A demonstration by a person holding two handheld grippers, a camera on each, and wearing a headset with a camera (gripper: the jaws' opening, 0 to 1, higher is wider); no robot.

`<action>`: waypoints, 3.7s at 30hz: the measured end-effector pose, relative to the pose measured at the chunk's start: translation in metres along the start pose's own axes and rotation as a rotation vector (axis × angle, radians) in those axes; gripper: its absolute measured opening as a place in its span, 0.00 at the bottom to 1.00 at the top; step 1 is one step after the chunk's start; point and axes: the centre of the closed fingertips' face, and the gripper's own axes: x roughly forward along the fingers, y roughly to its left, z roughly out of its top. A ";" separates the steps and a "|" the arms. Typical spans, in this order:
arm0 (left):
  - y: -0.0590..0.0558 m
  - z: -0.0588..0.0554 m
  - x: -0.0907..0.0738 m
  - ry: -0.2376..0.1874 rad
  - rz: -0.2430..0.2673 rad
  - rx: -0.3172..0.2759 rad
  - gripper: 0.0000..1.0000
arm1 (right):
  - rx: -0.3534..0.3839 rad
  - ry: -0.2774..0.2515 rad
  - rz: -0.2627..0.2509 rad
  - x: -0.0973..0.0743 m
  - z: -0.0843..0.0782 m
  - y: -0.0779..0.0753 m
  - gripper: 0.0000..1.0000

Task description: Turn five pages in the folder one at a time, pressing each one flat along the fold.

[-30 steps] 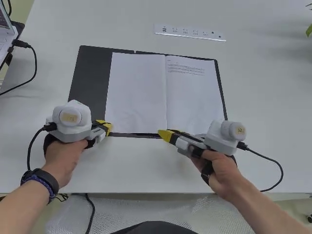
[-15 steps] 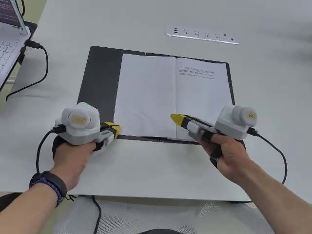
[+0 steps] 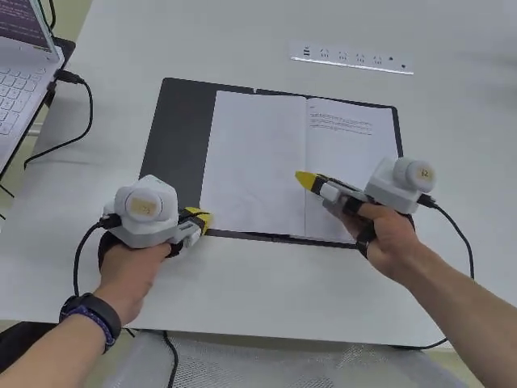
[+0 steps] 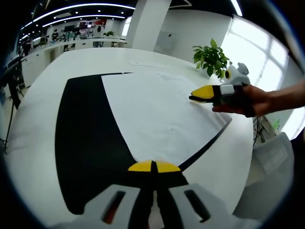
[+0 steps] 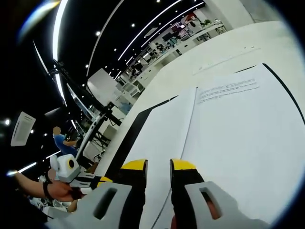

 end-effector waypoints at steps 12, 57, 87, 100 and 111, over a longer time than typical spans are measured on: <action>0.001 0.001 0.001 -0.004 0.011 0.013 0.00 | 0.019 -0.008 0.000 0.015 0.004 -0.007 0.12; 0.005 -0.001 0.006 -0.004 0.027 0.099 0.00 | 0.163 -0.204 -0.052 0.057 0.067 -0.058 0.00; 0.005 -0.004 0.008 0.003 0.043 0.095 0.00 | 0.172 -0.267 -0.101 0.098 0.116 -0.094 0.00; 0.005 -0.004 0.008 0.003 0.050 0.070 0.00 | 0.178 -0.287 -0.105 0.098 0.120 -0.089 0.00; 0.003 -0.004 0.006 -0.002 0.055 0.063 0.00 | 0.103 -0.200 -0.039 0.084 0.092 -0.070 0.00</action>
